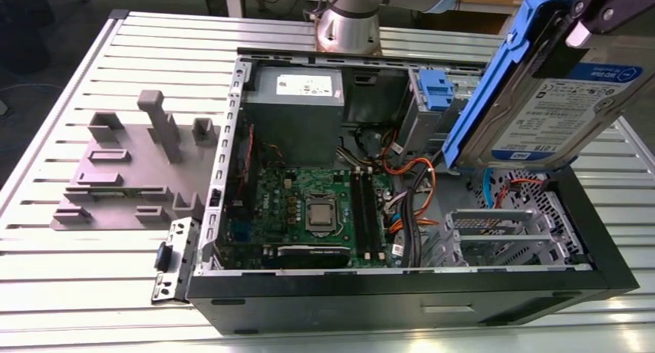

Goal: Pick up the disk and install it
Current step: 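Pick up the disk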

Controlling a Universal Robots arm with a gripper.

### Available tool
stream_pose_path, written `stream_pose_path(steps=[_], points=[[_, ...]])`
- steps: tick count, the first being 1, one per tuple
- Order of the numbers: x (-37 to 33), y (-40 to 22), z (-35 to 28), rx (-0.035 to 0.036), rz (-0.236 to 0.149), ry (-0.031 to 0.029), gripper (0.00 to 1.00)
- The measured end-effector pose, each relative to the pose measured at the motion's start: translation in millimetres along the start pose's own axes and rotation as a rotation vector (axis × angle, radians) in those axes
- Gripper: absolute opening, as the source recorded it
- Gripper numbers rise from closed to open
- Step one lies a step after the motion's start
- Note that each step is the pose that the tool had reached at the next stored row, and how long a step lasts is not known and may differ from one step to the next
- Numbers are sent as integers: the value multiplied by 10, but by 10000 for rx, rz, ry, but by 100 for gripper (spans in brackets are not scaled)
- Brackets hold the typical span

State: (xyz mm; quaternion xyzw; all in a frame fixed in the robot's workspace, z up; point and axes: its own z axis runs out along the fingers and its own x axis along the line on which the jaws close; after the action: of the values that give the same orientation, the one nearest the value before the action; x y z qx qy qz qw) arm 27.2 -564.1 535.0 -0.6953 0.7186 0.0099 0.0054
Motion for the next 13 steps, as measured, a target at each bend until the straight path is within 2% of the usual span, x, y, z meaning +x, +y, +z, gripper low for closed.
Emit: stream_pose_path(steps=[8, 13], points=[[0, -1, 11, 1, -2, -1, 36], [14, -9, 94, 0, -14, 1, 36]])
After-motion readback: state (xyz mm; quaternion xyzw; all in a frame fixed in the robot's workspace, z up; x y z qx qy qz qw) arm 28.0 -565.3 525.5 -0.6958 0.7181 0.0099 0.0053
